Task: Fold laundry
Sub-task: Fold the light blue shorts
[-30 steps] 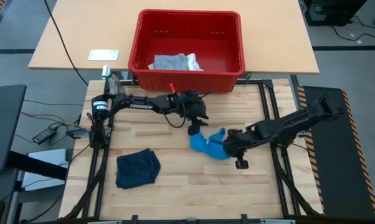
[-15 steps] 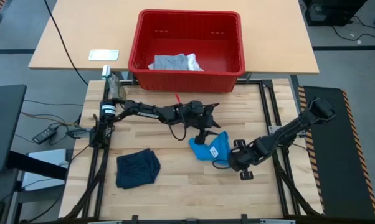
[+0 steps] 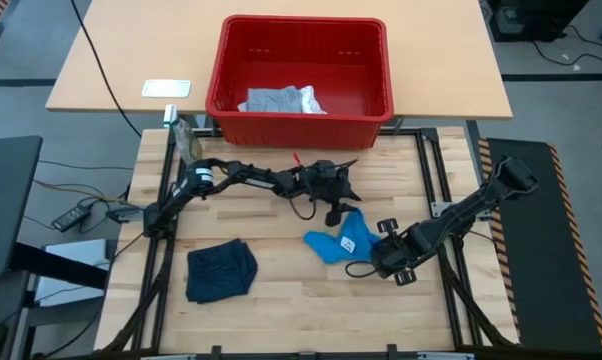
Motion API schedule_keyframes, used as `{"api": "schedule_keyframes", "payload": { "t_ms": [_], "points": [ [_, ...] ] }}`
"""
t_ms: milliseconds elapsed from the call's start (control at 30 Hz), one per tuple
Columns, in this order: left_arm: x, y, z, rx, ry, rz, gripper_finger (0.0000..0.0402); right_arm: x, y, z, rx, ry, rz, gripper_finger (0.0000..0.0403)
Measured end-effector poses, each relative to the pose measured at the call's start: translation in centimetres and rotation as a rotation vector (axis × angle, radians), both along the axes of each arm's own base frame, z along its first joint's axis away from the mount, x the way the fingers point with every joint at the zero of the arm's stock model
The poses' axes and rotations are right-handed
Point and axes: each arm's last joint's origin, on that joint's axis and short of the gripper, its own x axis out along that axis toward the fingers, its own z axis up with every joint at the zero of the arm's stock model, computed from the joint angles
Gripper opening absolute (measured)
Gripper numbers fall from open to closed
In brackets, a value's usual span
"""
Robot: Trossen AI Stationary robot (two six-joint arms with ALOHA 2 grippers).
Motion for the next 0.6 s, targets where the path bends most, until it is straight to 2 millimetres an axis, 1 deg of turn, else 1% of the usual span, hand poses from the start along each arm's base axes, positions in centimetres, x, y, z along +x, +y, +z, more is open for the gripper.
{"api": "schedule_keyframes", "payload": {
  "t_ms": [67, 133, 300, 367, 467, 600],
  "points": [
    [0.3, 0.3, 0.2, -0.047, 0.01, 0.016, 0.0162, 0.1, -0.1, 0.0, 0.004, -0.002, -0.01, 0.002],
    [0.2, 0.5, 0.0, -0.082, 0.048, 0.014, 0.0162, 0.1, -0.1, 0.0, 0.007, -0.004, -0.033, 0.002],
    [-0.2, 0.7, -0.5, -0.173, 0.11, -0.072, 0.0163, 0.3, -0.1, 0.0, 0.014, -0.024, -0.083, 0.002],
    [-0.4, 0.7, -0.9, -0.182, 0.139, -0.078, 0.0163, 0.3, -0.1, 0.0, 0.02, -0.032, -0.092, 0.002],
    [-0.4, 0.7, -2.0, -0.161, 0.163, -0.085, 0.0163, 0.4, -0.1, 0.0, 0.027, -0.041, -0.115, 0.002],
    [-0.2, 1.0, -2.9, -0.148, 0.16, -0.058, 0.0163, 0.5, 0.0, 0.0, 0.032, -0.047, -0.119, 0.002]
  ]
}}
